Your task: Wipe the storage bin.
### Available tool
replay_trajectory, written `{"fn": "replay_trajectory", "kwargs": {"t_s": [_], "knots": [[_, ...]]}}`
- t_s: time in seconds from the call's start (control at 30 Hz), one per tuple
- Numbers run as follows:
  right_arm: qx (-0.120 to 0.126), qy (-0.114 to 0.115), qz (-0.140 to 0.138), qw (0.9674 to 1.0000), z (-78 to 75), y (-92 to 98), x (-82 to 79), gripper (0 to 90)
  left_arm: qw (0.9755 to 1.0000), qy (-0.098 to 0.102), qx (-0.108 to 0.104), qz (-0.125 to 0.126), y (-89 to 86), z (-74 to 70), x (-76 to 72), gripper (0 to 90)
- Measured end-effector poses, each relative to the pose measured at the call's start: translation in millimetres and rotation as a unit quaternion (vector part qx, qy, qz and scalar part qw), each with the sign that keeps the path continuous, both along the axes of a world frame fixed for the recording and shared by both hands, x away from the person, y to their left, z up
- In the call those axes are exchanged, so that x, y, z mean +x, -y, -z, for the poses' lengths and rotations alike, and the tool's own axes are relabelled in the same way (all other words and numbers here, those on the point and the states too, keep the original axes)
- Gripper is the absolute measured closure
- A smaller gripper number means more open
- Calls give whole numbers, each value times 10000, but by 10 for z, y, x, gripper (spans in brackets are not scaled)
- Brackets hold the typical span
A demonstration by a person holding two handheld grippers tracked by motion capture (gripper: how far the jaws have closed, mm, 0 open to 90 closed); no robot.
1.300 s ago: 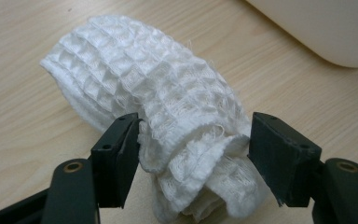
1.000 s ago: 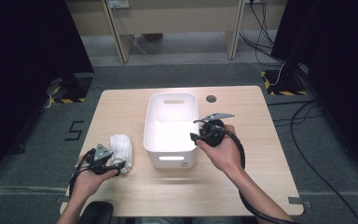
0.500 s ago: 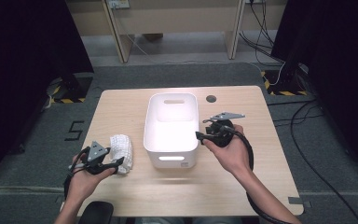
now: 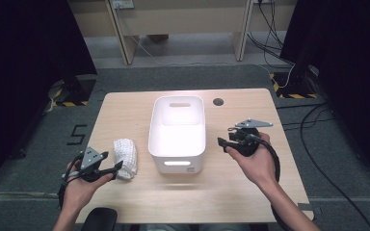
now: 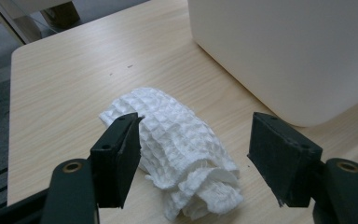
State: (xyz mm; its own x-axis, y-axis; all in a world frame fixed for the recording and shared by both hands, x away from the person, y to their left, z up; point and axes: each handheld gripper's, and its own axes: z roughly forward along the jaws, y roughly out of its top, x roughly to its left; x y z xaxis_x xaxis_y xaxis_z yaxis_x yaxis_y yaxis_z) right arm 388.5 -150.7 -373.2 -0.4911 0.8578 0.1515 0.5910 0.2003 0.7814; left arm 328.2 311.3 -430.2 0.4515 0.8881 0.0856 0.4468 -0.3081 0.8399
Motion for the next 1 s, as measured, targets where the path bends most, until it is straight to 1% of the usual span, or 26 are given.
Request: {"fn": "replay_trajectory", "kwargs": {"t_s": [0.07,0.17,0.27,0.4,0.43,0.5,0.6,0.67,0.73,0.77,0.83,0.93,1.0], "knots": [[-24,14,37,10000,3,60,-12,502,9999,125,-44,-44,-31,4,-13,333],[-70,32,131,9999,21,180,-51,501,9996,235,-91,-144,-84,16,-33,332],[-84,23,240,9997,47,307,-91,497,9992,299,-159,-195,-133,43,-51,332],[-64,-20,439,9990,89,498,-165,495,9988,322,-267,-270,-195,97,-63,332],[-89,0,472,9988,99,551,-180,494,9986,334,-281,-314,-212,116,-62,332],[-98,7,574,9983,119,648,-217,493,9982,339,-295,-408,-257,169,-52,333],[-97,-25,712,9974,161,782,-274,492,9971,337,-370,-565,-325,266,-11,337],[-83,-44,809,9967,215,879,-311,492,9956,333,-450,-751,-379,346,32,338],[-88,-55,906,9958,272,950,-335,493,9943,357,-437,-901,-410,427,78,338],[-93,-52,976,9952,316,1000,-352,494,9941,361,-439,-923,-415,452,94,338],[-63,-87,1101,9939,381,1054,-377,495,9937,358,-523,-928,-408,509,132,338],[-183,-177,1171,9928,471,1123,-399,494,9943,354,-628,-781,-363,590,189,343],[-244,-196,1204,9922,524,1165,-407,495,9933,395,-766,-776,-323,651,221,345]]}}
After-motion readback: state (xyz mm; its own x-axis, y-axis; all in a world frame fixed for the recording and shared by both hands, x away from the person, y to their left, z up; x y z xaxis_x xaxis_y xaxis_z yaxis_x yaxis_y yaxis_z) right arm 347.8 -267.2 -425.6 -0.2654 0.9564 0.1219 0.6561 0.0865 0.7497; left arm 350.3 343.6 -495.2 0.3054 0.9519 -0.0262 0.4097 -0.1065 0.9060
